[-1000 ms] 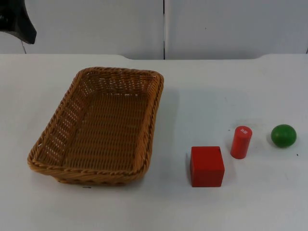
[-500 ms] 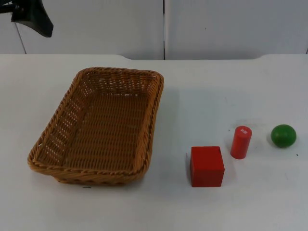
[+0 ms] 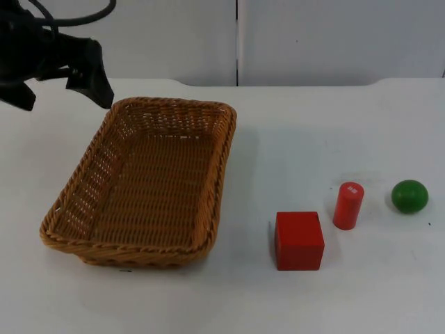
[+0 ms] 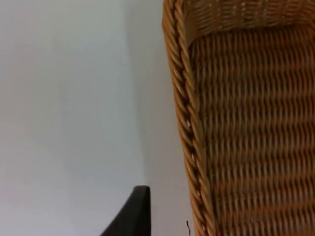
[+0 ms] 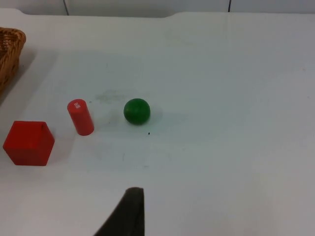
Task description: Pick up the basket with the left hand and place the object to the left of the red cylinder into the basket with the right hand.
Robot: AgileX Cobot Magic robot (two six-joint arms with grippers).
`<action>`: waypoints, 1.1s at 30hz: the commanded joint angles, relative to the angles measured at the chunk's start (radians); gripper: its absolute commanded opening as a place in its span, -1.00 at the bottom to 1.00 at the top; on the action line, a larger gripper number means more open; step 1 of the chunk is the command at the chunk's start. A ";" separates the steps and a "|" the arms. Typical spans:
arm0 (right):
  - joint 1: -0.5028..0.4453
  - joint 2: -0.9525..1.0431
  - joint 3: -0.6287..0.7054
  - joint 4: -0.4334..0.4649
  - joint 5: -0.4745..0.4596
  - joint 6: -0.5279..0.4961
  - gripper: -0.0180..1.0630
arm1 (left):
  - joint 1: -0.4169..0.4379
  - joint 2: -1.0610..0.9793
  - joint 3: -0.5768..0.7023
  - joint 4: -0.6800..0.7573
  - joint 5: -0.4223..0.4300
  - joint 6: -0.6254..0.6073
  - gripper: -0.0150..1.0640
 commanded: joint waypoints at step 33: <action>0.000 -0.003 -0.003 -0.005 -0.007 0.002 0.98 | 0.059 0.447 -0.292 -0.043 0.171 0.078 0.90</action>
